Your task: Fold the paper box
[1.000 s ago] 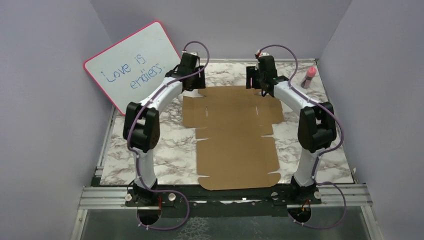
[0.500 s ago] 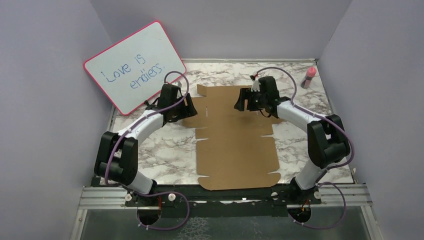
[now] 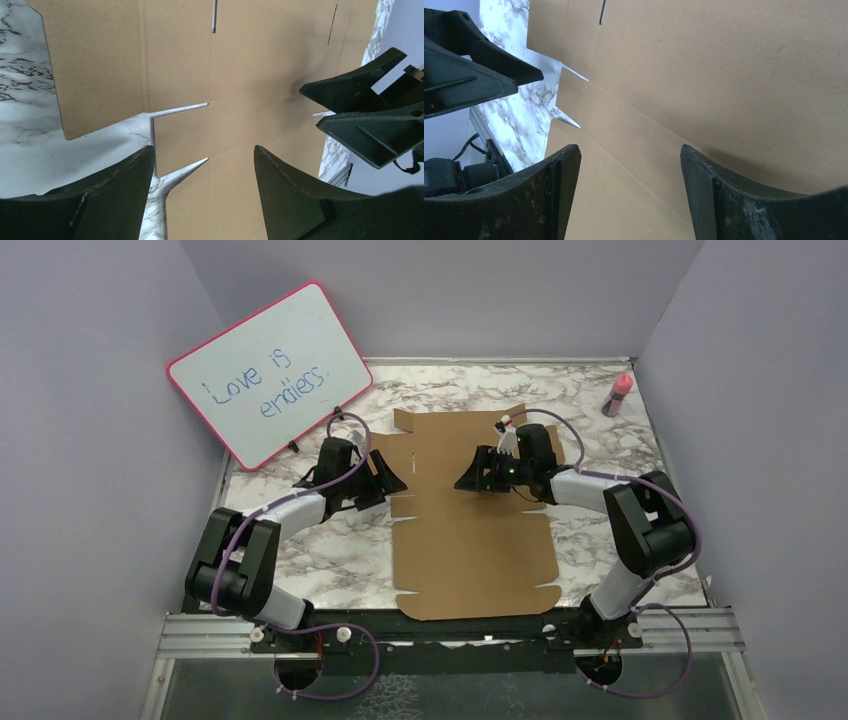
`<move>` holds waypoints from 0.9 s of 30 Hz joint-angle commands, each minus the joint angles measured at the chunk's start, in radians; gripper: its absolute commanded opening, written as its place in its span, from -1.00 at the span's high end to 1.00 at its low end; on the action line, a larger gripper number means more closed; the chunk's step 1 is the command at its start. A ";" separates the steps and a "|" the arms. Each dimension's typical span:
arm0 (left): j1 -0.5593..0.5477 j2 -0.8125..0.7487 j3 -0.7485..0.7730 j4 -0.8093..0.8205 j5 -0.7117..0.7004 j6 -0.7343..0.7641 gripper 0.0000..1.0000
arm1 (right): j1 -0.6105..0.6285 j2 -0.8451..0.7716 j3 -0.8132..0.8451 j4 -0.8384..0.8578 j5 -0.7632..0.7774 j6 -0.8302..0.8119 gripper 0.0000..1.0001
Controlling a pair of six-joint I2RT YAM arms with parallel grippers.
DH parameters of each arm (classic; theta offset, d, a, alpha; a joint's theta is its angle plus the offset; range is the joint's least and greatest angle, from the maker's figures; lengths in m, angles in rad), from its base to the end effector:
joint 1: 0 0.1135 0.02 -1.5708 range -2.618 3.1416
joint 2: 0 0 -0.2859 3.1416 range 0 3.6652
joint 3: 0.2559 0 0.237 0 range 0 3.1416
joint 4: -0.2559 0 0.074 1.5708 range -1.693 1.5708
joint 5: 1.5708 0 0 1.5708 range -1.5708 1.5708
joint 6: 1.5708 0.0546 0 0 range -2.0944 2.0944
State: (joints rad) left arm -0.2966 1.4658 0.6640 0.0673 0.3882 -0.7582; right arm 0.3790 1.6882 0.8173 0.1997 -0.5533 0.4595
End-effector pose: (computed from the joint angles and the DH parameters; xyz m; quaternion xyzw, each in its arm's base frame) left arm 0.2665 -0.1031 0.1913 -0.1289 0.8908 -0.3528 0.2556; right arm 0.3065 0.1530 0.1858 -0.0838 0.8704 0.3949 0.2819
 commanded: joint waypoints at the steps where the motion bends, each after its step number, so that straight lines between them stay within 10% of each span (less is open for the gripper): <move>1: 0.000 0.038 -0.021 0.085 0.050 -0.050 -0.47 | 0.009 0.037 -0.027 0.111 -0.060 0.043 -0.56; 27: -0.049 -0.001 -0.004 0.083 0.024 -0.085 -0.29 | 0.034 0.105 -0.081 0.128 -0.018 0.038 -0.56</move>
State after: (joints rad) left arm -0.3229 1.5318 0.6556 0.1257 0.4088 -0.8082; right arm 0.3939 1.7565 0.7628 0.3477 -0.5903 0.5011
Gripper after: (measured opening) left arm 0.667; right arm 0.781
